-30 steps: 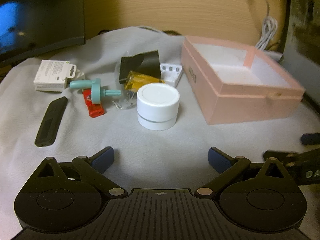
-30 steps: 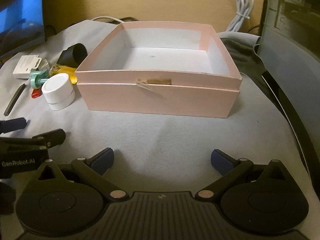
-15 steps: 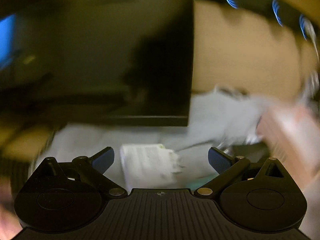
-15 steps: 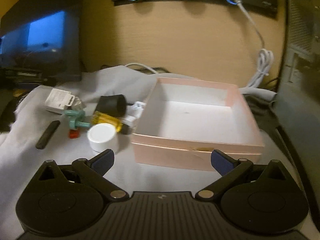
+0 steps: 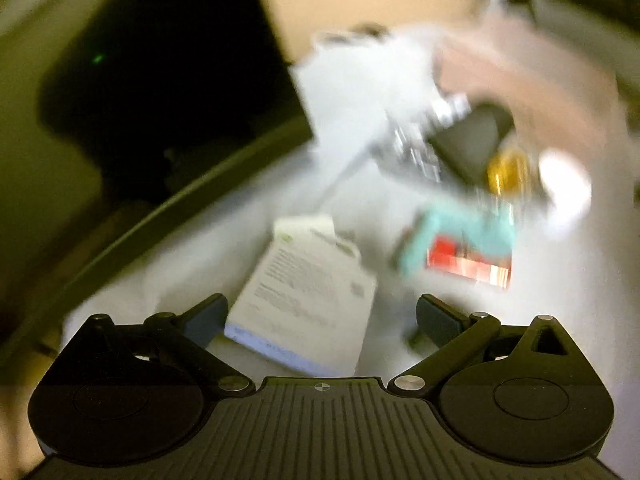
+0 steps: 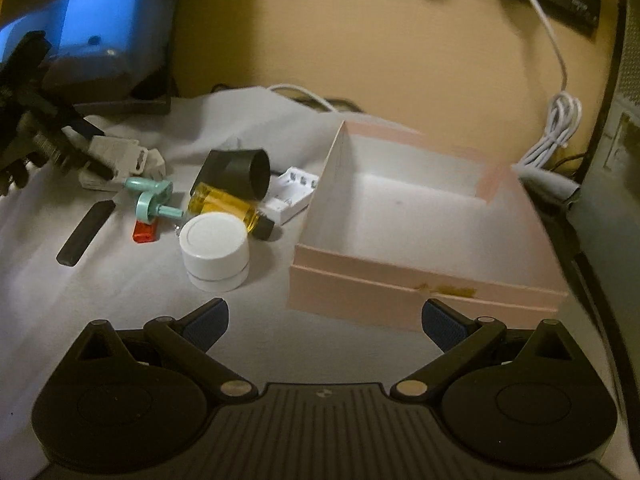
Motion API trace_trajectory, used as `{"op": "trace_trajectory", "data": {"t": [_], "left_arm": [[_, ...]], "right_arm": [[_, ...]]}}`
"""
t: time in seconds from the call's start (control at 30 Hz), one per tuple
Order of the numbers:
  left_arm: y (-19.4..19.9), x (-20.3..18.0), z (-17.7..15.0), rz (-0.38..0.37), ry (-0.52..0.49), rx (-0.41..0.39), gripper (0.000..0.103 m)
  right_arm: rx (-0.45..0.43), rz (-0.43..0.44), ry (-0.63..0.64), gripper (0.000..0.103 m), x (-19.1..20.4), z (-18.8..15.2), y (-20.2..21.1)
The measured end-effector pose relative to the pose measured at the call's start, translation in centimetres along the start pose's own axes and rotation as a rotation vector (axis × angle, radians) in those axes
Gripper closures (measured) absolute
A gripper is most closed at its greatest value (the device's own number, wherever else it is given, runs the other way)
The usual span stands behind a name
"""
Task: Organize rigid objects
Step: 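Grasp the white round container with the right gripper while the left gripper grasps the white charger package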
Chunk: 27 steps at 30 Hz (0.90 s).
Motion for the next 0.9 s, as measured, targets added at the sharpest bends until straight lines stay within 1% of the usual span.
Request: {"op": "trace_trajectory", "data": {"t": [0.07, 0.1, 0.13, 0.2, 0.27, 0.33, 0.4, 0.43, 0.47, 0.5, 0.53, 0.57, 0.63, 0.7, 0.8, 0.9], "left_arm": [[-0.4, -1.0, 0.1, 0.089, -0.119, 0.026, 0.000], [-0.5, -1.2, 0.4, 0.122, -0.155, 0.020, 0.000], [-0.6, -1.3, 0.9, 0.148, -0.171, 0.001, 0.000], [-0.7, -1.0, 1.7, 0.157, -0.155, -0.043, 0.000], [-1.2, -0.8, 1.9, 0.109, -0.129, -0.046, 0.000], [-1.4, -0.7, 1.2, 0.062, -0.152, -0.009, 0.001], [-2.0, -0.6, 0.7, 0.048, -0.165, 0.026, 0.005], [-2.1, -0.5, 0.5, 0.056, -0.167, 0.026, 0.007], [-2.1, -0.3, 0.4, 0.056, -0.159, 0.017, 0.010], [-1.9, 0.1, 0.3, 0.057, -0.138, 0.007, 0.015], [-1.7, 0.8, 0.3, 0.054, -0.102, 0.000, 0.018], [-1.5, 1.2, 0.0, 0.037, -0.063, -0.008, 0.018], [-1.5, 2.0, -0.3, -0.021, 0.013, -0.007, 0.019], [-1.8, 2.4, -0.7, -0.063, 0.070, 0.006, 0.019], [-1.8, 2.7, -1.2, -0.076, 0.100, -0.002, 0.018], [-1.8, 3.1, -1.5, -0.103, 0.128, 0.006, 0.018]], "right_arm": [[-0.001, 0.010, 0.016, 0.000, 0.8, 0.0, -0.3], [-0.009, 0.013, 0.031, 0.000, 1.3, 0.1, -0.4], [-0.019, 0.015, 0.047, 0.000, 1.9, 0.3, -0.3], [-0.040, 0.026, 0.086, 0.000, 3.0, 0.5, -0.1], [-0.058, 0.045, 0.128, 0.000, 4.3, 0.7, 0.2], [-0.066, 0.069, 0.161, 0.000, 5.4, 1.0, 0.3], [-0.064, 0.086, 0.172, 0.000, 6.4, 1.3, 0.2], [-0.065, 0.092, 0.168, 0.000, 6.8, 1.4, 0.2], [-0.065, 0.095, 0.160, 0.001, 7.1, 1.7, 0.1], [-0.068, 0.092, 0.148, 0.001, 7.5, 2.0, 0.0], [-0.075, 0.085, 0.135, 0.005, 7.8, 2.3, -0.1], [-0.083, 0.074, 0.122, 0.006, 8.1, 2.7, -0.2], [-0.108, 0.024, 0.079, 0.008, 8.6, 3.2, -0.8], [-0.122, -0.053, 0.024, 0.011, 8.9, 3.5, -1.9], [-0.113, -0.145, -0.046, 0.015, 9.4, 3.6, -3.5], [-0.095, -0.196, -0.102, 0.016, 9.2, 3.6, -5.1]]}}
Point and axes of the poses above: each gripper's, at about its wrist camera, not at the fingertips, and y roughly against the way its jaws point, x to its left, z to its top, the point moved 7 cm from there along -y, roughly the way its jaws point, and after that the axes turned 7 degrees about -y, right-handed, at the moved point
